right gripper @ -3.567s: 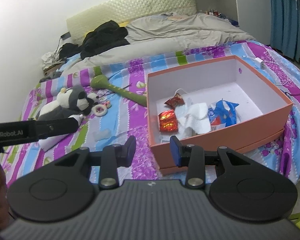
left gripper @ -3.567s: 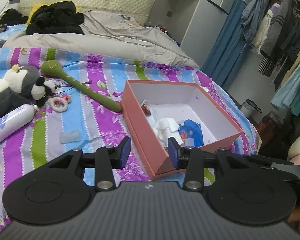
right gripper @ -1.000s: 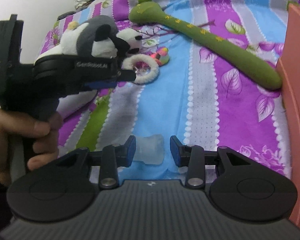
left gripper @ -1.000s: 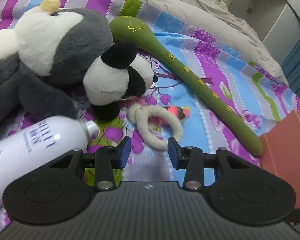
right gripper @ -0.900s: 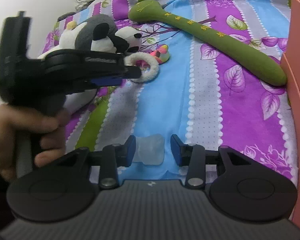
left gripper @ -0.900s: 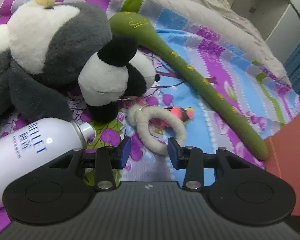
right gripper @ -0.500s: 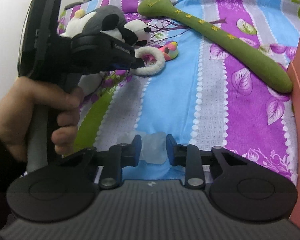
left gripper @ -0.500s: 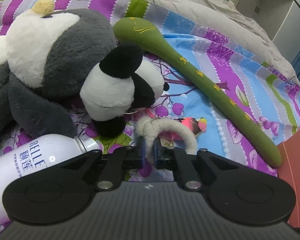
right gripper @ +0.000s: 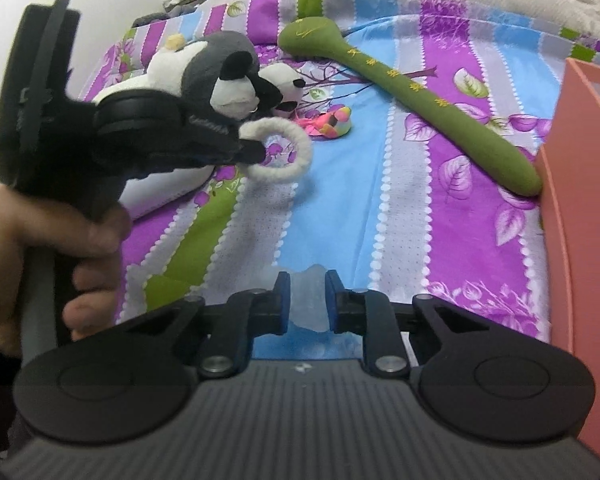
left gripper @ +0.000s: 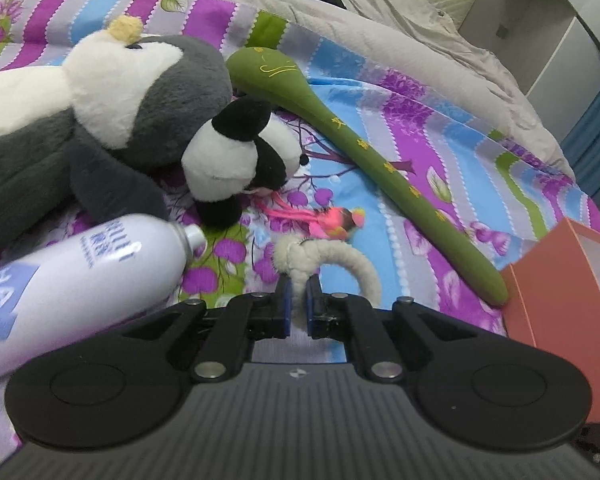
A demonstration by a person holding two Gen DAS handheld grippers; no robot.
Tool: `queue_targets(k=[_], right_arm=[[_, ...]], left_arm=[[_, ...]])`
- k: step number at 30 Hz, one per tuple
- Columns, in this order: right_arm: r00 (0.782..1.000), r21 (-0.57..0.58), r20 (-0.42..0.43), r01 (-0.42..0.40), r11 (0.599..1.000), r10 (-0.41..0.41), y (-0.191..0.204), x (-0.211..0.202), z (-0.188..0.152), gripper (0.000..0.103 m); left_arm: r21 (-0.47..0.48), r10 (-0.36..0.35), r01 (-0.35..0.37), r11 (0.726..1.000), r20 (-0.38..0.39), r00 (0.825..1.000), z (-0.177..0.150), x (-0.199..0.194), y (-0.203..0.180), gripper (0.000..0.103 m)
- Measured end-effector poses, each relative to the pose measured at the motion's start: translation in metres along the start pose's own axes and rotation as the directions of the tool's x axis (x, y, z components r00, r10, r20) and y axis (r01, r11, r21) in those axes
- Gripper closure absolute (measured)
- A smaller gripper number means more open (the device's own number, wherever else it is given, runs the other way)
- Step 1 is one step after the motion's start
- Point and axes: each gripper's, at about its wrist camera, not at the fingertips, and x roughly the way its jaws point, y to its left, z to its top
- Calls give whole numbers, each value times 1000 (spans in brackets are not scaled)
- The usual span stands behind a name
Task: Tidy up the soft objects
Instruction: 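Carry the rope ring with the left tool while the right tool carries the clear piece to the box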
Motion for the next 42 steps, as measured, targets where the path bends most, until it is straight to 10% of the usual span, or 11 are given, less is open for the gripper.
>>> queue_targets(k=[42], right_arm=[[958, -27, 265, 123, 992, -112, 53, -202, -60, 88]], left_arm=[[46, -100, 96, 994, 92, 991, -109, -260, -40, 95]])
